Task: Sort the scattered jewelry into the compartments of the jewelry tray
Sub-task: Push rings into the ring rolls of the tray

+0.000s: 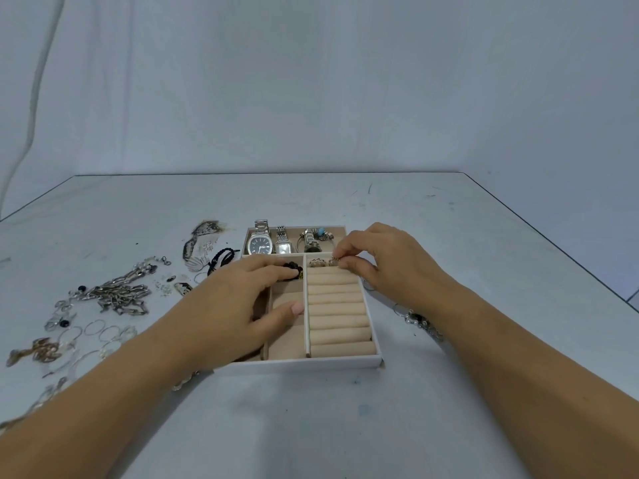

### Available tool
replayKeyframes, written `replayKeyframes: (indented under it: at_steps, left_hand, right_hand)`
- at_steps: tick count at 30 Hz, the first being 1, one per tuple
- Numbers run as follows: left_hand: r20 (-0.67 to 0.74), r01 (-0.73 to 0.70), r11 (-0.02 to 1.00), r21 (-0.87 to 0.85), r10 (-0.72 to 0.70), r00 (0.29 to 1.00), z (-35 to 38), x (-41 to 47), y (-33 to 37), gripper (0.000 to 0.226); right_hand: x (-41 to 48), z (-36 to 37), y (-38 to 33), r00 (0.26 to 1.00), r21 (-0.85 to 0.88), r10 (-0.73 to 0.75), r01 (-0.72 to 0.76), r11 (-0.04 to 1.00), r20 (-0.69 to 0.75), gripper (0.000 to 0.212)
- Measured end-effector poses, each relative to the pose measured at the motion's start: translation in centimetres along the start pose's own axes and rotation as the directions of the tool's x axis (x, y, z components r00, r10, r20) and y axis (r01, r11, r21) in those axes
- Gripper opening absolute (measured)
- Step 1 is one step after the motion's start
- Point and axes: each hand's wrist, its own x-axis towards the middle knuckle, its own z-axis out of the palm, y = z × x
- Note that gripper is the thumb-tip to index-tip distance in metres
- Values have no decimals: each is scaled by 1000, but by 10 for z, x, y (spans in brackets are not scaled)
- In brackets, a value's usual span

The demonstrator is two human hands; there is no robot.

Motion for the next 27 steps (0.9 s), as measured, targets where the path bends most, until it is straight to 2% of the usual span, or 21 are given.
replayKeyframes:
  at_steps: [6, 12, 16, 20, 27]
  left_hand:
    - [13, 5, 1000, -2, -5, 1000, 0, -1, -1, 62]
    - [21, 29, 1000, -8, -29, 999, 2, -1, -1, 63]
    - [21, 31, 999, -26, -30, 999, 2, -1, -1, 63]
    - [18, 39, 999, -33, -38, 999, 2, -1, -2, 66]
    - [21, 48, 998, -28, -47, 999, 3, -1, -2, 66]
  right_hand:
    - [1, -7, -6, 996, -61, -70, 74, 995, 58, 9]
    - [6, -13, -9, 981, -120, -37, 61, 991, 189, 19]
    - [-1, -34, 0, 986, -67, 82, -72, 995, 148, 23]
    - [-9, -49, 17, 944, -185, 224, -182, 966, 243, 17]
    - [-10, -40, 14, 898, -163, 269, -225, 961, 348, 29]
